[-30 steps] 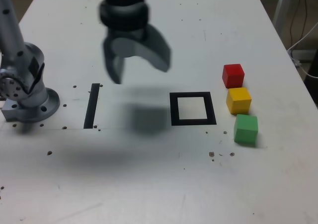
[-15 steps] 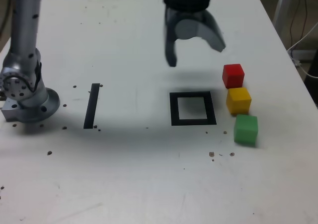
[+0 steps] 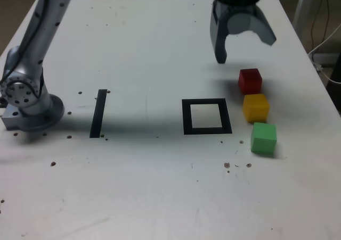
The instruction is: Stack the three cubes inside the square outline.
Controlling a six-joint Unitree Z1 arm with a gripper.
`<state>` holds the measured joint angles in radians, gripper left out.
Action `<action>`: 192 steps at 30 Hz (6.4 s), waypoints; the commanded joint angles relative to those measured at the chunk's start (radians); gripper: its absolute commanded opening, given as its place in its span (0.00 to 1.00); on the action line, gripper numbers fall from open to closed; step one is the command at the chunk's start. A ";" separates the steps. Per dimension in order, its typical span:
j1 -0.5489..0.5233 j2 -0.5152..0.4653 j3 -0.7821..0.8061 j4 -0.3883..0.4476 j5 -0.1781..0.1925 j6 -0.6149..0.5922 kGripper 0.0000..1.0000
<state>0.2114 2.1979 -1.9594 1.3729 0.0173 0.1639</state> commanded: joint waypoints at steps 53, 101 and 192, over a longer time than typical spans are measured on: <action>-0.058 0.151 -0.032 -0.119 -0.006 -0.073 0.77; -0.063 -0.069 0.131 -0.123 0.025 -0.071 0.22; -0.296 -0.229 0.222 -0.058 0.061 -0.244 1.00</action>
<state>-0.0777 1.9505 -1.7059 1.3085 0.0816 -0.0784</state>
